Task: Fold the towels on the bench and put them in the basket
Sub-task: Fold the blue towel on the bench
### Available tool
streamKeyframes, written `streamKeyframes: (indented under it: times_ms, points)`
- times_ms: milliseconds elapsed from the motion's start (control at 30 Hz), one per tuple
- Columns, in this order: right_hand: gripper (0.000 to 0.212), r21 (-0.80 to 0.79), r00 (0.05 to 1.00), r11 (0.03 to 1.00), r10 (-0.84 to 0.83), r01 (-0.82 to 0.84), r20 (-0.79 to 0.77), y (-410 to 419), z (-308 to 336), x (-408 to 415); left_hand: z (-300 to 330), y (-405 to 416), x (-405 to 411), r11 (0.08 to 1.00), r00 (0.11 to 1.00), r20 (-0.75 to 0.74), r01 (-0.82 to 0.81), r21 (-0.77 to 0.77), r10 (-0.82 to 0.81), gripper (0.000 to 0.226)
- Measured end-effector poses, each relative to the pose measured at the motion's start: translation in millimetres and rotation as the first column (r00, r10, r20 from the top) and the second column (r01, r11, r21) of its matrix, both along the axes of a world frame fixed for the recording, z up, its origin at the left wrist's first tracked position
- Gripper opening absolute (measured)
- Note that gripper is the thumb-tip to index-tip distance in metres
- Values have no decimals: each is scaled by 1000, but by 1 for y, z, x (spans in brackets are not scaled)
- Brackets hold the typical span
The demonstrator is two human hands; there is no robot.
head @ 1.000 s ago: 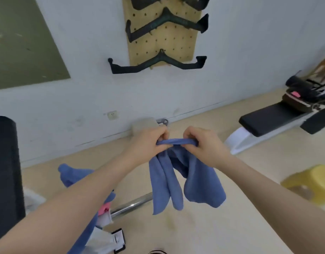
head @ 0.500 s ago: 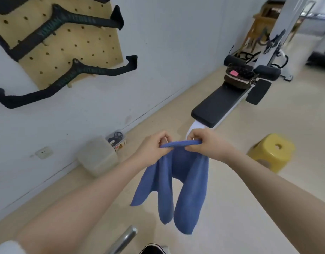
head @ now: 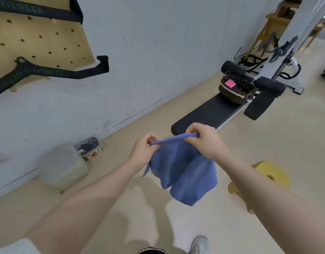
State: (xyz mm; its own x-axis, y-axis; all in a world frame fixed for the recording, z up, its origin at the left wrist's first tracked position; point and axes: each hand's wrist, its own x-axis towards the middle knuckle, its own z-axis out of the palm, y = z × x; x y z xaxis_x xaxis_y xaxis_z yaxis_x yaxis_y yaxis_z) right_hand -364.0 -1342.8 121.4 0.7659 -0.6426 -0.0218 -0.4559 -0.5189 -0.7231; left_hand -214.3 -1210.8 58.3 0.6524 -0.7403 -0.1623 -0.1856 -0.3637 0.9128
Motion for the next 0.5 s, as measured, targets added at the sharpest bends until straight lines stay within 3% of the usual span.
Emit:
streamKeyframes:
  times_ms: [167, 267, 400, 500]
  points:
    - [8, -14, 999, 999, 33, -33, -17, -119, -2, -13, -18, -88, -1, 980, 980, 30, -198, 3, 198, 19]
    - [7, 18, 986, 992, 123, -122, -113, -176, -16, -13, -27, -132, -2, 938, 938, -14, -347, 26, 347, 23]
    - [11, -34, 943, 982, 169, -186, -288, -260, -38, 5, -34, -195, 11, 921, 920, -29, -389, 38, 390, 22]
    - [6, -104, 935, 989, 62, -104, -350, -330, -53, 25, -40, -252, 33, 936, 936, -20, -350, 29, 351, 22]
